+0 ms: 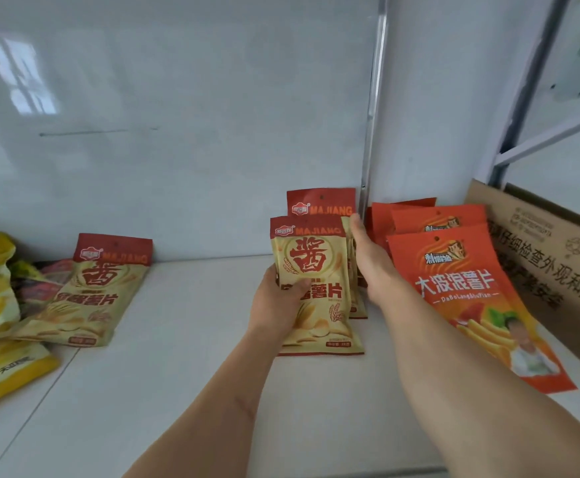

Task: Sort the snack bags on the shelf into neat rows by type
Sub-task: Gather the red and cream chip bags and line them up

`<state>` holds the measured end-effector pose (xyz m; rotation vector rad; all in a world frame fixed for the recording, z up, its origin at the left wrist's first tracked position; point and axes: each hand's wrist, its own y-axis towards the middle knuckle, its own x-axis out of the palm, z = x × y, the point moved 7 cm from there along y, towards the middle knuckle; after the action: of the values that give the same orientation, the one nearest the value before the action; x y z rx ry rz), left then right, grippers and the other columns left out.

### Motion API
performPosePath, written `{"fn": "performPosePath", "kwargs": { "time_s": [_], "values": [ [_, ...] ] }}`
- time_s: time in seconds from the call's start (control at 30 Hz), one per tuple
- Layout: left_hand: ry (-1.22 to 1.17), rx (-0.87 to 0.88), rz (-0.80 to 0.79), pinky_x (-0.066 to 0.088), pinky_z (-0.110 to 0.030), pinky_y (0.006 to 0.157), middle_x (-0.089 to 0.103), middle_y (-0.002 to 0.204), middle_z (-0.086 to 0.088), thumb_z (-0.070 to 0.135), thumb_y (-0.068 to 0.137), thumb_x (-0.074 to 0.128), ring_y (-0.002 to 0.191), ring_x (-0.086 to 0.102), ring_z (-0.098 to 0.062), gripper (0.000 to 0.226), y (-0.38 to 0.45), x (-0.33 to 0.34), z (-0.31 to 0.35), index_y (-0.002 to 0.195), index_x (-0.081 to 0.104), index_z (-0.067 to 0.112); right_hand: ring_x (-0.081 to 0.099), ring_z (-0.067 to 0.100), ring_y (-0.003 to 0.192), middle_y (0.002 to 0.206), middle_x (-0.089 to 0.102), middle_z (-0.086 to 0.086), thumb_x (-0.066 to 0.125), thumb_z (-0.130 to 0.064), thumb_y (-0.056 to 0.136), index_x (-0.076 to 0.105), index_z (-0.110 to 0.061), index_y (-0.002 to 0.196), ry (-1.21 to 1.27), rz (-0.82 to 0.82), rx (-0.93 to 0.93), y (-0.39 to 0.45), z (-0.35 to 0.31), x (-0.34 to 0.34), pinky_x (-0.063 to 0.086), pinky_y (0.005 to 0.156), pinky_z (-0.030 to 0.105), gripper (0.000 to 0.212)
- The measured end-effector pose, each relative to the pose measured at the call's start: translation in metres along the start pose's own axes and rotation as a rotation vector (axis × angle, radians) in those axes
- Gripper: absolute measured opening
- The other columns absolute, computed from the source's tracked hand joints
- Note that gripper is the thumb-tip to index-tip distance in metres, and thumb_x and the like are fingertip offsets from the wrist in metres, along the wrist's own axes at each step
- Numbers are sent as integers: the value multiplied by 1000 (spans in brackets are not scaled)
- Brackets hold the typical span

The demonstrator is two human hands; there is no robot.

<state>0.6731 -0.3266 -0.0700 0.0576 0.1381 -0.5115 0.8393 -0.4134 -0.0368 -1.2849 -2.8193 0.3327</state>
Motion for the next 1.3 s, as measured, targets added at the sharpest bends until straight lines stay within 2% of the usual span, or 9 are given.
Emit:
{"fn": "performPosePath", "kwargs": {
  "time_s": [0.07, 0.17, 0.3, 0.43, 0.7, 0.87, 1.0, 1.13, 1.3],
  "values": [
    [40, 33, 29, 60, -43, 88, 73, 107, 12, 33, 91, 70, 98, 71, -12, 36, 1, 7, 3, 124, 57, 28, 56, 21, 120, 128, 63, -6, 45, -85, 79, 59, -21, 132, -97, -51, -53, 2, 3, 2, 41, 104, 42, 84],
    [34, 52, 34, 59, -34, 83, 72, 108, 12, 31, 92, 70, 97, 69, -10, 39, 2, 16, 6, 127, 56, 27, 70, 19, 102, 110, 74, -5, 60, -67, 85, 65, -26, 114, -139, -77, -177, 11, 8, 3, 53, 82, 32, 50],
    [32, 57, 51, 54, -24, 75, 71, 109, 11, 30, 92, 70, 98, 68, -10, 38, 5, 28, 6, 127, 55, 26, 70, 18, 94, 106, 73, -1, 66, -53, 89, 61, -17, 125, -114, -31, -202, 25, 10, -1, 57, 84, 34, 51],
    [35, 31, 80, 58, -32, 82, 70, 105, 12, 29, 92, 70, 95, 68, -10, 37, 10, 37, 6, 126, 55, 26, 68, 10, 83, 101, 71, -2, 64, -47, 93, 61, -15, 126, -86, 1, -216, 37, 11, -4, 51, 64, 23, 46],
    [89, 18, 120, 59, -41, 88, 68, 106, 9, 33, 87, 75, 98, 69, -16, 59, 12, 30, 11, 138, 49, 22, 66, 12, 86, 105, 70, -1, 64, -36, 96, 63, -11, 119, -165, 90, -287, 44, 5, -2, 43, 58, 16, 33],
    [214, -5, 157, 54, -33, 87, 59, 124, 4, 44, 95, 62, 105, 62, -17, 67, 4, -4, 12, 151, 36, 18, 60, 27, 116, 127, 60, 5, 64, -45, 92, 47, -16, 136, -551, 285, -399, 31, -17, 3, 53, 91, 41, 55],
    [733, 122, 245, 43, -30, 83, 61, 130, 4, 42, 102, 47, 115, 60, -19, 44, -6, -51, 23, 140, 52, 22, 36, 32, 141, 152, 39, 12, 54, -41, 98, 39, -13, 147, -876, 383, -624, -5, -42, 35, 34, 114, 51, 59],
    [1118, 266, 299, 45, -34, 82, 64, 125, 1, 35, 104, 41, 111, 61, -24, 36, -18, -101, 27, 131, 60, 21, 39, 28, 136, 146, 46, 7, 50, -33, 100, 53, -15, 136, -1088, 258, -852, -43, -44, 100, 30, 110, 43, 41],
    [1383, 374, 338, 38, -34, 69, 66, 108, -2, 28, 103, 41, 100, 63, -27, 28, -36, -173, 25, 108, 65, 15, 46, 26, 129, 139, 53, 3, 44, -31, 103, 54, -17, 136, -1175, 27, -909, -84, -24, 192, 33, 103, 38, 37]
  ]
}}
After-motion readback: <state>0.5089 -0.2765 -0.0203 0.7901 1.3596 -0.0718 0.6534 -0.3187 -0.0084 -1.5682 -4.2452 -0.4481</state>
